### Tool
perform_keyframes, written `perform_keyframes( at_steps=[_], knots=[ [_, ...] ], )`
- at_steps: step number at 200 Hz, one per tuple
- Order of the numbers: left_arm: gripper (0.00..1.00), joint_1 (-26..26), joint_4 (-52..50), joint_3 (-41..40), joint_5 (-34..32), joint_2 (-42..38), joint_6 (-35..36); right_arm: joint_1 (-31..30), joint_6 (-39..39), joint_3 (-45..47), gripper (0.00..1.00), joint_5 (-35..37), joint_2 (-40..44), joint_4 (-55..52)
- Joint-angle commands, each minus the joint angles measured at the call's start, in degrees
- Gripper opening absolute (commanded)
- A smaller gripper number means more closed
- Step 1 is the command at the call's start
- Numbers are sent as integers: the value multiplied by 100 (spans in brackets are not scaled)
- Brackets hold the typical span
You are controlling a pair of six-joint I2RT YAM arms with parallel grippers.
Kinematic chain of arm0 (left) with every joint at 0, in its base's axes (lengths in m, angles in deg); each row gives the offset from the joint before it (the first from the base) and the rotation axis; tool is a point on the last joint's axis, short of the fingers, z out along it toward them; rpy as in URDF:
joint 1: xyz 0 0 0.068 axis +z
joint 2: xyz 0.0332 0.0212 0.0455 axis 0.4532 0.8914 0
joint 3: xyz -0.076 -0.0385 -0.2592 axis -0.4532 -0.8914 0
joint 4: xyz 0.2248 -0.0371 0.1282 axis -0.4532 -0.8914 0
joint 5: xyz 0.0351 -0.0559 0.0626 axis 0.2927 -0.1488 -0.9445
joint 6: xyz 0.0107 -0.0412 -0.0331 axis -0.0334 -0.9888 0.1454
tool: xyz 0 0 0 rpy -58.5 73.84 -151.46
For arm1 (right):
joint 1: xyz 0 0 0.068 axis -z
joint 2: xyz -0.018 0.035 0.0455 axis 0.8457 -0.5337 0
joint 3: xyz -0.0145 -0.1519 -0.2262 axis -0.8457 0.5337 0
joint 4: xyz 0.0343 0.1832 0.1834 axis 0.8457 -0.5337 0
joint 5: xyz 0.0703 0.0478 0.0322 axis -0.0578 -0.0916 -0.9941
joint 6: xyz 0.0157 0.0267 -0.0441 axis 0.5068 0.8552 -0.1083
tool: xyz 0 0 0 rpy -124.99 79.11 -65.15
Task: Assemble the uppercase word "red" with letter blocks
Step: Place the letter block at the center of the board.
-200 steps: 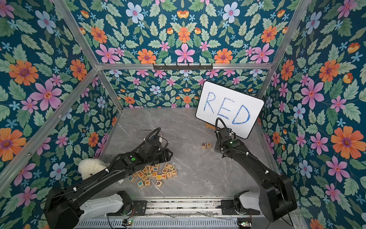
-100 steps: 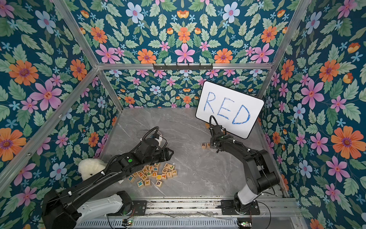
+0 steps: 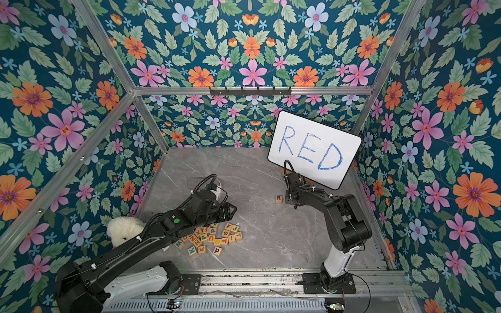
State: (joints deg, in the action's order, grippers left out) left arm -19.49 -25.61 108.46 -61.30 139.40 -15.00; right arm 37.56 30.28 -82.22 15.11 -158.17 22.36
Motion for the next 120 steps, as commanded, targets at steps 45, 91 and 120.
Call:
perform_keyframes(
  at_steps=[45, 91, 120],
  knots=[
    [66, 12, -47, 12, -44, 65, 40, -2, 75, 11, 34, -104, -51, -36],
    [67, 4, -58, -27, -71, 66, 34, -3, 67, -68, 37, -139, -144, -82],
    [67, 5, -52, -34, -146, 78, -3, -3, 61, -119, 39, -147, -194, -144]
  ],
)
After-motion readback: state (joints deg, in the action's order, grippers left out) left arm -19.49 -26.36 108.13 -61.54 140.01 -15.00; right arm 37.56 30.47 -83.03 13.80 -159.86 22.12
